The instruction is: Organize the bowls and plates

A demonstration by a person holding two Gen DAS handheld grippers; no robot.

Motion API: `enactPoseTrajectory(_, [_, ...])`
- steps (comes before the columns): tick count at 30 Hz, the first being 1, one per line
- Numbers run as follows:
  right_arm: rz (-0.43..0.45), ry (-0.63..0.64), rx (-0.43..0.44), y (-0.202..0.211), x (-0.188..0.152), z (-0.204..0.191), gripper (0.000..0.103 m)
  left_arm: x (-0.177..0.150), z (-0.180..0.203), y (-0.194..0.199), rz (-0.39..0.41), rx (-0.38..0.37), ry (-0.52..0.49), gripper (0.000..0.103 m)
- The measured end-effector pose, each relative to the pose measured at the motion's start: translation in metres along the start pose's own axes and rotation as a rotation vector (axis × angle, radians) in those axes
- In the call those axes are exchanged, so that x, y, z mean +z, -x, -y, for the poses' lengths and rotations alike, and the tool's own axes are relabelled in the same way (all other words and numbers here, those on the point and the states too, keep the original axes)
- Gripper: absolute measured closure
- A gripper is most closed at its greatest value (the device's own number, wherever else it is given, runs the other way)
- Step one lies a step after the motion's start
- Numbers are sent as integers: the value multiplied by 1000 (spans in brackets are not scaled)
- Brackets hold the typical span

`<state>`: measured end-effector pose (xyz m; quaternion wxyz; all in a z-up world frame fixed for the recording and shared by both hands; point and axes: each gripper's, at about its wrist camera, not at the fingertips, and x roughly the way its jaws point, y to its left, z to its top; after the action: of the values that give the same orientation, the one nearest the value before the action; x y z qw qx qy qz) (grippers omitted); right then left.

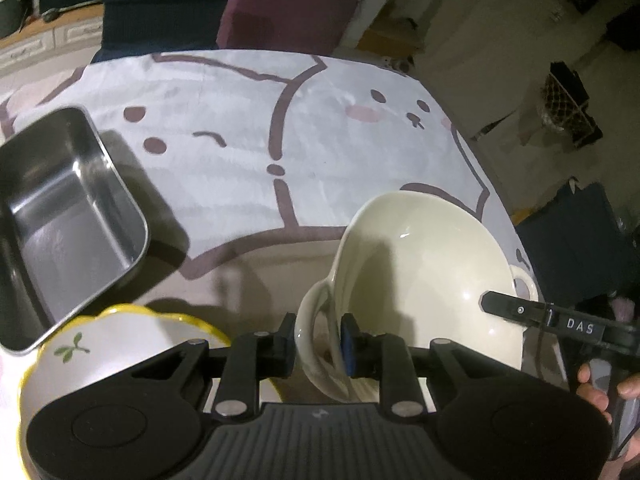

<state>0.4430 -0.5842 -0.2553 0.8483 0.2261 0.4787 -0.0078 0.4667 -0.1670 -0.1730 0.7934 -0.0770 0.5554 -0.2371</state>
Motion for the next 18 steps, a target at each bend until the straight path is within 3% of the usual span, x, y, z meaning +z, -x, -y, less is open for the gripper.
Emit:
enactPoseTrajectory(1, [5, 15, -2, 1, 0, -1, 62, -1, 0, 1, -2, -1, 3, 77])
enactPoseTrajectory(3, [7, 37, 17, 4, 0, -4, 73, -2, 1, 2, -1, 0, -5, 77])
enactPoseTrajectory(14, [-30, 64, -10, 7, -2, -11, 74, -4, 5, 0, 23, 11, -45, 79])
enactPoseTrajectory(18, [-30, 44, -3, 4, -2, -7, 74, -8, 8, 0, 68, 23, -80, 79])
